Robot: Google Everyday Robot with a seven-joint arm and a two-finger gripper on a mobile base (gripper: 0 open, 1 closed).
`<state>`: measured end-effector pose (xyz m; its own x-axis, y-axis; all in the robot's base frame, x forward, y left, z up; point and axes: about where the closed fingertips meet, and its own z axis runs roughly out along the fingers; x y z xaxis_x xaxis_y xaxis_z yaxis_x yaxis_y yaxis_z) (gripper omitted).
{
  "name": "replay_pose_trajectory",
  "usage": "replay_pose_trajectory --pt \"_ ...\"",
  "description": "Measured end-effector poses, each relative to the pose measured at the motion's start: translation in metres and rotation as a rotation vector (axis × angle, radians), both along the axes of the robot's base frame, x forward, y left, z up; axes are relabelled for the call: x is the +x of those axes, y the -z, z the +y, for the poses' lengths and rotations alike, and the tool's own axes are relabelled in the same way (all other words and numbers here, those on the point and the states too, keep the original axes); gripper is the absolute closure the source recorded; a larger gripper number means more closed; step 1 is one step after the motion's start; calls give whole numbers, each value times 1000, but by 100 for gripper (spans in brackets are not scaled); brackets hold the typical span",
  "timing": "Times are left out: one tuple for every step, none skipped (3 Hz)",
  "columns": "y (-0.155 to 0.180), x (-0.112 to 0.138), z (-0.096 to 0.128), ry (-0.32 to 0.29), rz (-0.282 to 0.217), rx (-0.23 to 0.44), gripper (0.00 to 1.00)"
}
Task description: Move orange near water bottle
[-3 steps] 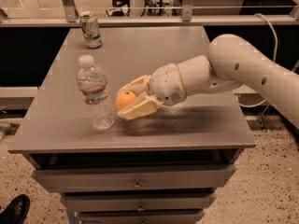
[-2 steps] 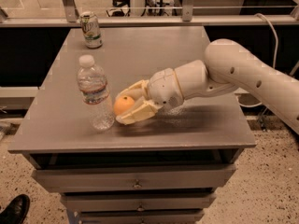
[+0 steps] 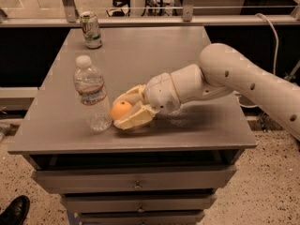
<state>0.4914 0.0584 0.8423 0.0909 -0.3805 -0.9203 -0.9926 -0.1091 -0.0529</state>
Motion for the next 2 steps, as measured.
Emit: replay_pose_trajectory --pt "3 -1 1 -5 7 -4 8" --pt "5 -1 0 -5 9 -7 0"
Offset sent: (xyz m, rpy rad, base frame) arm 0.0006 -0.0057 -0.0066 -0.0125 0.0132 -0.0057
